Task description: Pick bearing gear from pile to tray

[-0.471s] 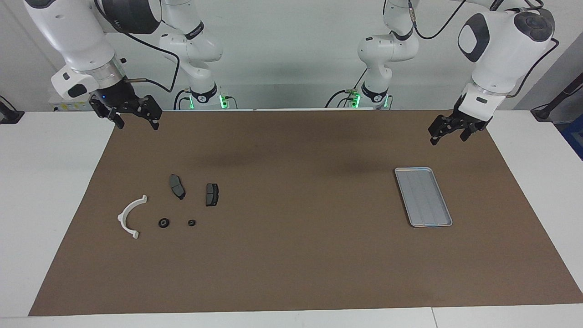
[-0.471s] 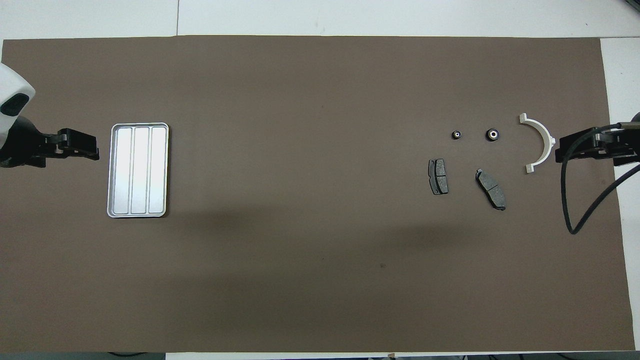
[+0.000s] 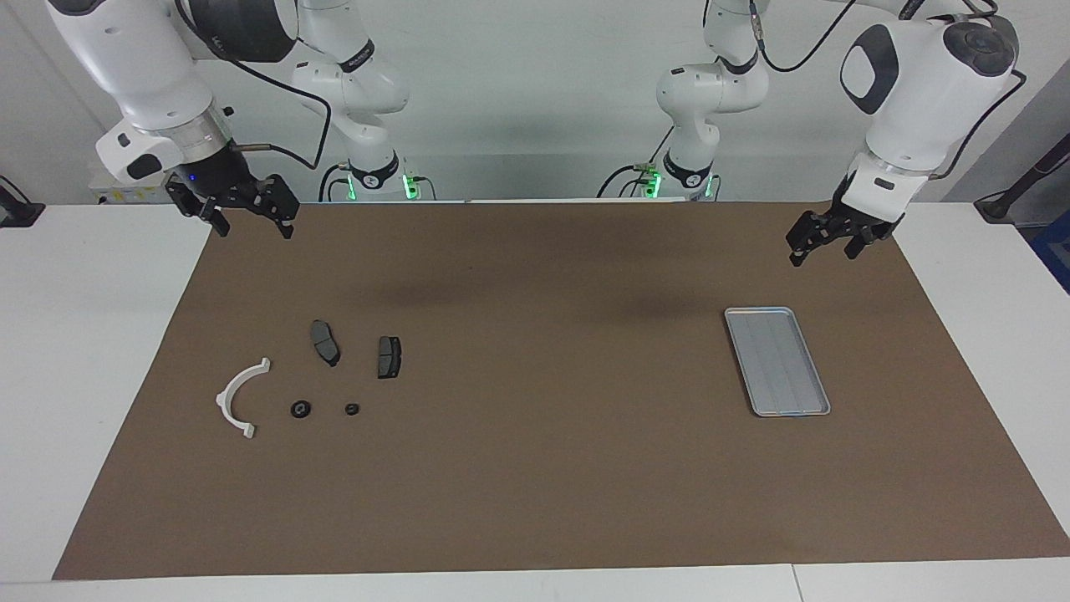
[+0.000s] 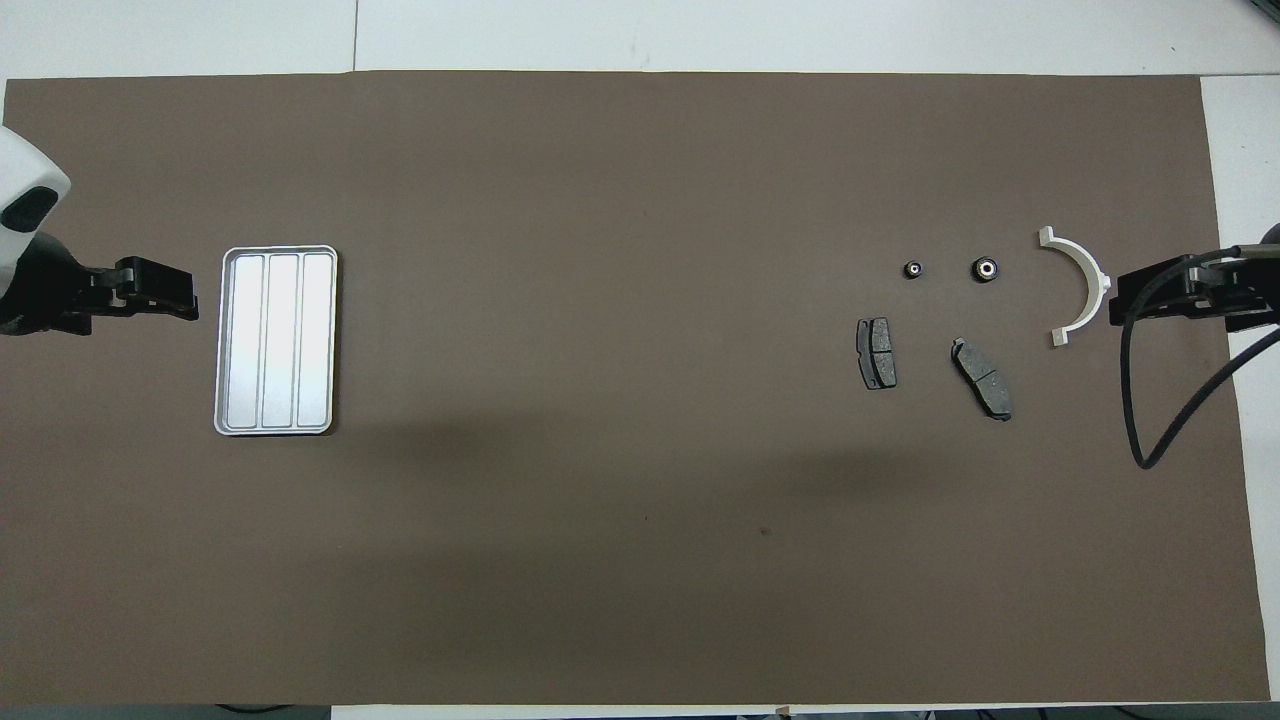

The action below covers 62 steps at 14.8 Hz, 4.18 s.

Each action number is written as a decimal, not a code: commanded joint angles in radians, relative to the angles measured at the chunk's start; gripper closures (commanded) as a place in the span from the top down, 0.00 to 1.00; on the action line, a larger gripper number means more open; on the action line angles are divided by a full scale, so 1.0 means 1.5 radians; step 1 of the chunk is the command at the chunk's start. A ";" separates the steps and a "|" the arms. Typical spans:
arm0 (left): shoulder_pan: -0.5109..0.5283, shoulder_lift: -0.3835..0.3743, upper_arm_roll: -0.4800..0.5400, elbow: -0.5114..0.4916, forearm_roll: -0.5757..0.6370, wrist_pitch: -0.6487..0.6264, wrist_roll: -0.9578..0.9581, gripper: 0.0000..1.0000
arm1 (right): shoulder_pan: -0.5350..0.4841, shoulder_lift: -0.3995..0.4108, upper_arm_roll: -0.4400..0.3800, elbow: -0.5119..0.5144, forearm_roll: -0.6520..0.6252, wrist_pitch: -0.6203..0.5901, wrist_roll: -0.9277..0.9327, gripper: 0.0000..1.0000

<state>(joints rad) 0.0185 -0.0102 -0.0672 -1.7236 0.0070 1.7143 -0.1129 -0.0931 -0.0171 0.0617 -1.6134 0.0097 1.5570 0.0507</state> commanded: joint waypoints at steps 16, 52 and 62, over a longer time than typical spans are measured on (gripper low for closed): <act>-0.001 -0.019 0.001 -0.019 0.007 0.002 0.003 1.00 | -0.042 0.016 0.002 -0.088 0.005 0.175 -0.081 1.00; -0.001 -0.021 0.001 -0.023 0.007 -0.002 0.001 1.00 | -0.029 0.328 0.002 -0.113 -0.003 0.485 -0.128 0.00; 0.000 -0.020 0.001 -0.023 0.006 0.005 -0.002 1.00 | 0.270 0.282 0.004 0.122 -0.058 0.267 0.444 0.00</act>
<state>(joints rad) 0.0183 -0.0103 -0.0684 -1.7236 0.0070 1.7138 -0.1133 0.2235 0.3699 0.0725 -1.4534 -0.0445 1.9424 0.5582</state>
